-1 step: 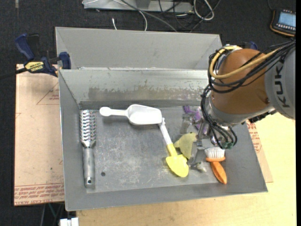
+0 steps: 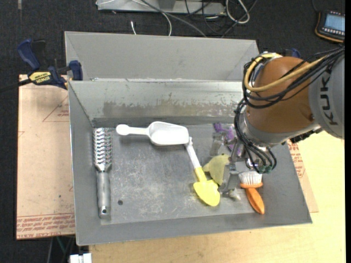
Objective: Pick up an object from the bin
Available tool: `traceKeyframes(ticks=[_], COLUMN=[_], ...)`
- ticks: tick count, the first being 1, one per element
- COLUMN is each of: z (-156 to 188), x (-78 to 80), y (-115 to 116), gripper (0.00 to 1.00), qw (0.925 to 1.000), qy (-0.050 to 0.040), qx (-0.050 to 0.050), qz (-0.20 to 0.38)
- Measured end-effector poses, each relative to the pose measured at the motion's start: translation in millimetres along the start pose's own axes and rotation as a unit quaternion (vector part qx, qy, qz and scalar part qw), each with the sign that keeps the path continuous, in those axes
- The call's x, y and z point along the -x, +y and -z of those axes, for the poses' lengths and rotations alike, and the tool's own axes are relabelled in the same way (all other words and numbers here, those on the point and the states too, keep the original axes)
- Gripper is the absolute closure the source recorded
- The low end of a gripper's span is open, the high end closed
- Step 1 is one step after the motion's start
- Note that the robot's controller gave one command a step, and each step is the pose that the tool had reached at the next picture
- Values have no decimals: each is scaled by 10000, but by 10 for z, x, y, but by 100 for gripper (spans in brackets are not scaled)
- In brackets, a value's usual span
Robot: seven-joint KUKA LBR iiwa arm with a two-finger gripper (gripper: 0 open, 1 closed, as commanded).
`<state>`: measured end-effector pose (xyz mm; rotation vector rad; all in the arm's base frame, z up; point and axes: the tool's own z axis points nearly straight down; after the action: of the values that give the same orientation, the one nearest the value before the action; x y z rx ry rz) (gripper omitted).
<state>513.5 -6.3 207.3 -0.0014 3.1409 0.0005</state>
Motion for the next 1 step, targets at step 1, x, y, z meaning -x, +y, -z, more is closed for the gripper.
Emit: traceKeyframes(ticks=[1], z=[-799], x=[-38], y=[-77], gripper=[0], qw=[9989], qy=[-23], qx=[1], qz=[472])
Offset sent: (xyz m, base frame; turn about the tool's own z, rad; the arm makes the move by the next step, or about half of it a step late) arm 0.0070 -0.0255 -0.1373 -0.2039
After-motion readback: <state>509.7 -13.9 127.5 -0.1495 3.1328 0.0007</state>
